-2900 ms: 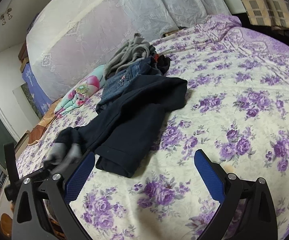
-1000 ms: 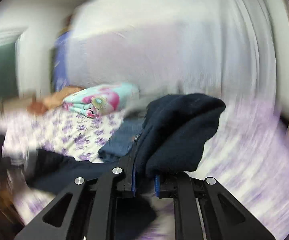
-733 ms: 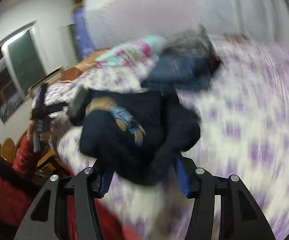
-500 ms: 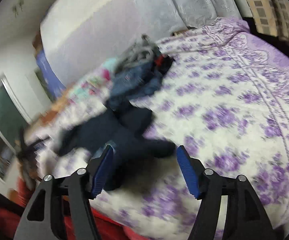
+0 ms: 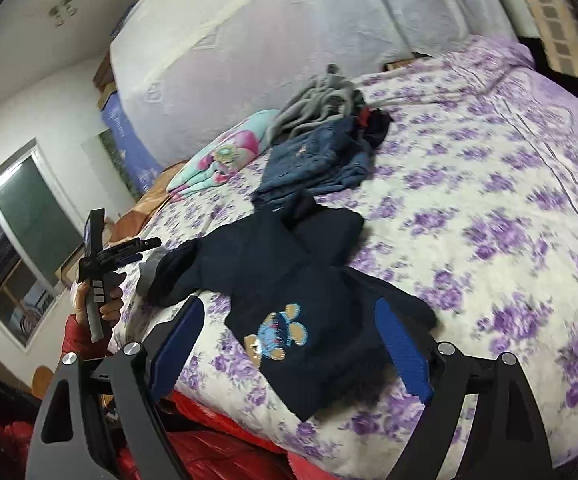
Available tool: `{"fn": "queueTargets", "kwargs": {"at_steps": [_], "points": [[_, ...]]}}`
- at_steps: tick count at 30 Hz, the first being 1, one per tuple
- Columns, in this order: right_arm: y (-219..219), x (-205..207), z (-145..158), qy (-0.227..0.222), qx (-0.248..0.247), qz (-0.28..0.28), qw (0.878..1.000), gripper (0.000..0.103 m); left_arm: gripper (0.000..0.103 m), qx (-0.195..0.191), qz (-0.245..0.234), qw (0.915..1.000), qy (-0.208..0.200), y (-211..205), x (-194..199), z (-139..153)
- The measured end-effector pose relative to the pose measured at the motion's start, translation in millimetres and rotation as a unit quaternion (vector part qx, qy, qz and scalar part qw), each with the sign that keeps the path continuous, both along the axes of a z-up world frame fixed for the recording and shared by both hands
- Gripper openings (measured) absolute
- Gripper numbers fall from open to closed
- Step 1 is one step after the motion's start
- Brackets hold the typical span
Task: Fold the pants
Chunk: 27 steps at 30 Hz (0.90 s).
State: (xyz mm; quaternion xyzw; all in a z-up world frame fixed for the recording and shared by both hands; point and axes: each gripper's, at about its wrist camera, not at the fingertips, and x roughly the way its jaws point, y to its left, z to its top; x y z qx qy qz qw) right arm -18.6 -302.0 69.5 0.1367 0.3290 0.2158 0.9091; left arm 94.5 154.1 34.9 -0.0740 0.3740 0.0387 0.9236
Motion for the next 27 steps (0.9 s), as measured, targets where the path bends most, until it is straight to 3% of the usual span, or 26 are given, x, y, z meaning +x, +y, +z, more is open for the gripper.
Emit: {"fn": "queueTargets", "kwargs": {"at_steps": [2, 7, 12, 13, 15, 19, 21, 23, 27], "points": [[-2.5, -2.0, -1.7, 0.004, 0.005, -0.003, 1.0, 0.088, 0.075, 0.029, 0.0, 0.9996, 0.002, -10.7, 6.0, 3.6], [0.8, -2.5, -3.3, 0.002, 0.005, 0.006, 1.0, 0.088, 0.086, 0.019, -0.006, 0.9997, 0.014, -8.5, 16.9, 1.8], [1.9, -3.1, -6.2, 0.006, 0.003, 0.007, 1.0, 0.088, 0.084, -0.004, -0.008, 0.9989, 0.046, 4.0, 26.7, -13.4], [1.6, -3.4, -6.5, 0.006, 0.003, 0.006, 1.0, 0.088, 0.08, -0.021, -0.017, 0.9983, 0.052, 5.8, 26.8, -15.8], [0.6, -3.7, -6.7, 0.006, 0.005, 0.004, 1.0, 0.088, 0.055, -0.033, -0.038, 0.9966, 0.065, 3.2, 25.2, -18.9], [0.1, -4.5, -6.3, 0.006, 0.006, 0.004, 1.0, 0.088, 0.05, -0.012, -0.056, 0.9959, 0.07, -6.3, 16.8, -22.5], [0.5, -5.3, -6.1, 0.004, 0.004, 0.005, 1.0, 0.088, 0.017, -0.007, -0.073, 0.9948, 0.071, -9.4, 10.6, -23.8], [0.3, -5.9, -5.8, 0.003, 0.004, 0.003, 1.0, 0.088, 0.009, -0.022, -0.094, 0.9936, 0.059, -8.9, -3.9, -20.1], [-4.2, -7.8, -3.8, 0.002, 0.008, -0.007, 1.0, 0.088, 0.009, -0.048, -0.165, 0.9849, -0.023, 3.0, -68.0, 2.0]]}}
